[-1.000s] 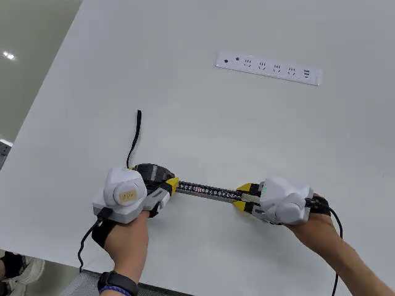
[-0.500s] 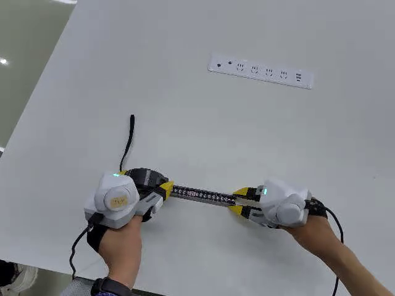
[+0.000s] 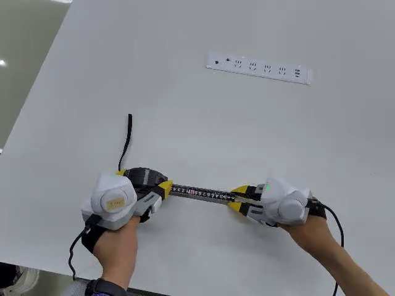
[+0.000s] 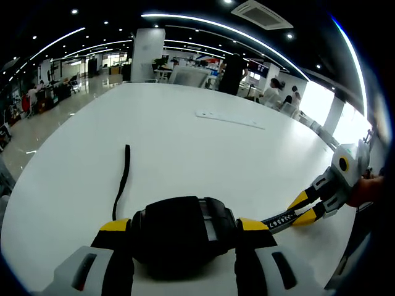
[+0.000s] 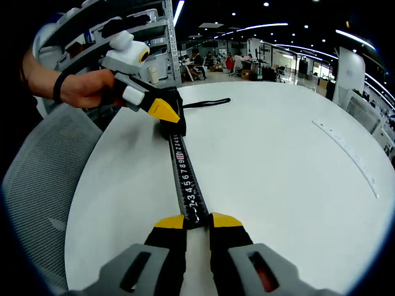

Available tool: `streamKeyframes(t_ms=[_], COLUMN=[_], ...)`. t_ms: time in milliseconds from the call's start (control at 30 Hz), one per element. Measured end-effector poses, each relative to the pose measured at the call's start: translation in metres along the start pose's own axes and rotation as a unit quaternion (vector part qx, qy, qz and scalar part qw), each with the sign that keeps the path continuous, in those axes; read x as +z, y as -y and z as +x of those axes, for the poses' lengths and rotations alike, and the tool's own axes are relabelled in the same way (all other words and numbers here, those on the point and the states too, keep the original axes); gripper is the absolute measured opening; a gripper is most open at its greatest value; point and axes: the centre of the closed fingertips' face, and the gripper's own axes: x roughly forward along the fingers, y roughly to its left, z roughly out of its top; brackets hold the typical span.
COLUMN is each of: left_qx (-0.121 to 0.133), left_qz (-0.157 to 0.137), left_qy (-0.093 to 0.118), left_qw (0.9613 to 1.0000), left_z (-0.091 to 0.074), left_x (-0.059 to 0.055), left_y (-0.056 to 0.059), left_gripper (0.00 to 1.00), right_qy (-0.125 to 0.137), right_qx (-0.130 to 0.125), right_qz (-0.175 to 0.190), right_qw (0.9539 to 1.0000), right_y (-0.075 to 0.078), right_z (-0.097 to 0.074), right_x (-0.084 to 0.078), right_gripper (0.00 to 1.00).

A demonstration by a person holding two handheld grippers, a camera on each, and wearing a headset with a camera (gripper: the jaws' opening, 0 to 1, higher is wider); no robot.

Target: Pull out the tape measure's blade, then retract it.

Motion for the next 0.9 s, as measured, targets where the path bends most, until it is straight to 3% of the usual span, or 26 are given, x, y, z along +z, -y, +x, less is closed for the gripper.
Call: streamKeyframes(t_ms=[367, 900], left_qx=[-0.001, 0.001], left_qz=[-0.018, -0.03], left_qy=[-0.002, -0.002], left_qw=[0.9998, 0.9996], left_z=[0.0, 0.0], left_x=[0.0, 0.0], left_y=[-0.002, -0.004], left_gripper=[0.63, 0.63], right_qy=[-0.003, -0.019], right_qx=[0.009, 0.024], right_qz=[0.003, -0.023], right_qw=[0.9999, 0.9993], right_y=[0.001, 0.001], right_z=[0.006, 0.017], right_x=[0.004, 0.014], right_gripper=[0.12, 0.12])
